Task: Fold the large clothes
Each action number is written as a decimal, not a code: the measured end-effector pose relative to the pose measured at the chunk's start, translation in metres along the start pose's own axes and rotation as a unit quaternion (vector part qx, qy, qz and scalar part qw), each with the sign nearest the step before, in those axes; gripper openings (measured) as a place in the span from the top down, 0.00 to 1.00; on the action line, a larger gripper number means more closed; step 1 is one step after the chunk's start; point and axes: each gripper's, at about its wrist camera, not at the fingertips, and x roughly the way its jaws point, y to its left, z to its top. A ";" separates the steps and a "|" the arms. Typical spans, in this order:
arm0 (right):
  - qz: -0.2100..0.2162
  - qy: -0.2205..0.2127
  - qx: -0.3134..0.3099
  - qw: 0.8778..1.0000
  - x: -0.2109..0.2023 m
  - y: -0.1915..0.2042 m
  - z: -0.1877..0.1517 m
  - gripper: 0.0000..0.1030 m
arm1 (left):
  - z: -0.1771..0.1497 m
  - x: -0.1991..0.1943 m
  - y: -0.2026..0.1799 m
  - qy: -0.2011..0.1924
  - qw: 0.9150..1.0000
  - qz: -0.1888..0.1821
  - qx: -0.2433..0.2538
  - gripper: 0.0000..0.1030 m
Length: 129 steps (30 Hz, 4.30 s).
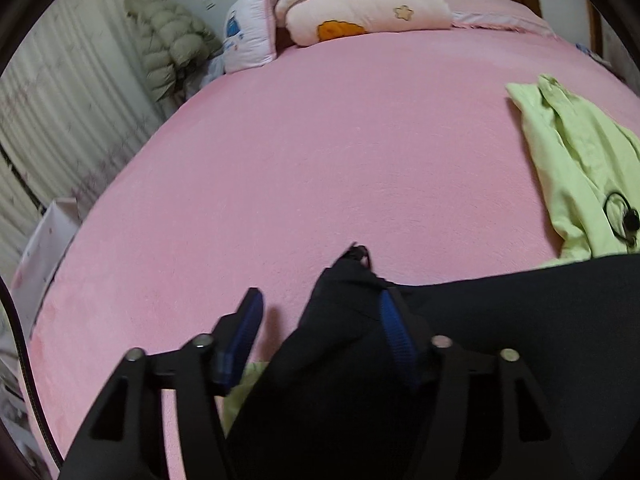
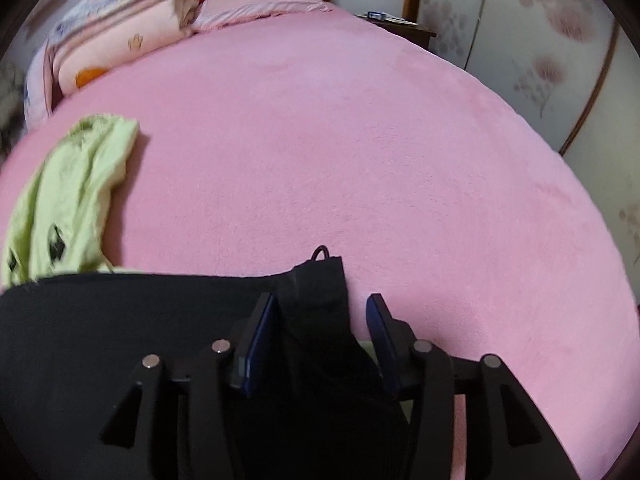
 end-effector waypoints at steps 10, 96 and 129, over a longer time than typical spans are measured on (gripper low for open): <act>0.030 -0.054 0.004 0.998 -0.050 -0.010 0.014 0.54 | 0.010 -0.024 0.035 0.006 0.998 -0.037 -0.046 0.29; 0.197 -0.068 -0.097 0.973 -0.199 0.092 -0.098 0.90 | -0.084 -0.230 0.000 0.032 0.947 -0.320 -0.027 0.41; 0.148 0.046 -0.038 0.987 -0.091 0.101 -0.133 0.90 | -0.115 -0.160 -0.059 0.066 0.962 -0.260 -0.060 0.25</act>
